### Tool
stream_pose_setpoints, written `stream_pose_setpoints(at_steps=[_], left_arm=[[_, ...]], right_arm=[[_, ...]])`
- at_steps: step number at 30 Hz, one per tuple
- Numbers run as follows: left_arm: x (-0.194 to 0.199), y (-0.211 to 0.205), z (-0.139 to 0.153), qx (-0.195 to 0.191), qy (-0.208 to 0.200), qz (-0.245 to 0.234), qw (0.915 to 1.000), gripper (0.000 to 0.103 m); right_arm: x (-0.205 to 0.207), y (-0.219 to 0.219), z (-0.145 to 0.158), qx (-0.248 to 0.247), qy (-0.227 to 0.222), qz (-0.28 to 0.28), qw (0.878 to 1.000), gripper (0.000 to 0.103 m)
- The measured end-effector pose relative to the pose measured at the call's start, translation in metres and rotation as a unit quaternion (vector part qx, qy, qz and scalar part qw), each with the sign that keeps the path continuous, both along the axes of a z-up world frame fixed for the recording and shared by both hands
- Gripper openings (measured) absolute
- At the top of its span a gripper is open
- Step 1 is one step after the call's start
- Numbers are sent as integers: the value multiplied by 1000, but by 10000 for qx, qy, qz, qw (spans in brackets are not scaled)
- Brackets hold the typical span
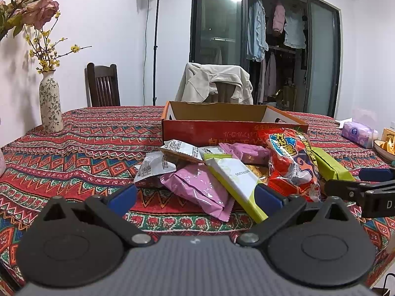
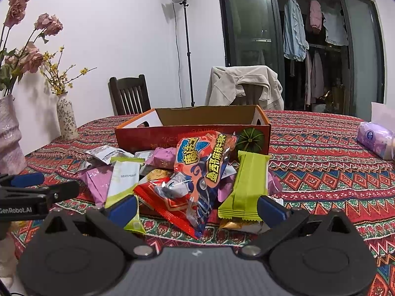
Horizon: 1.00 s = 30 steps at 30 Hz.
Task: Organize snacks
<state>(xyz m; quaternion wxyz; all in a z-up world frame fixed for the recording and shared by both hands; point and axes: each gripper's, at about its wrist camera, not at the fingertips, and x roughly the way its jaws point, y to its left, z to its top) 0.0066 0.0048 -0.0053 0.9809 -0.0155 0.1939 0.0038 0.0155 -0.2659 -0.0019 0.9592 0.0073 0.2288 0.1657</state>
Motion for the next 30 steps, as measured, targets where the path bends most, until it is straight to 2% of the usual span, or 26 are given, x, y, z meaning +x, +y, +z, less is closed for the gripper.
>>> stream_pose_setpoints(at_steps=[30], left_arm=[[4, 2, 0, -22, 2, 21, 10000, 103]], right_arm=[[3, 4, 1, -31, -28, 106, 9999, 103]])
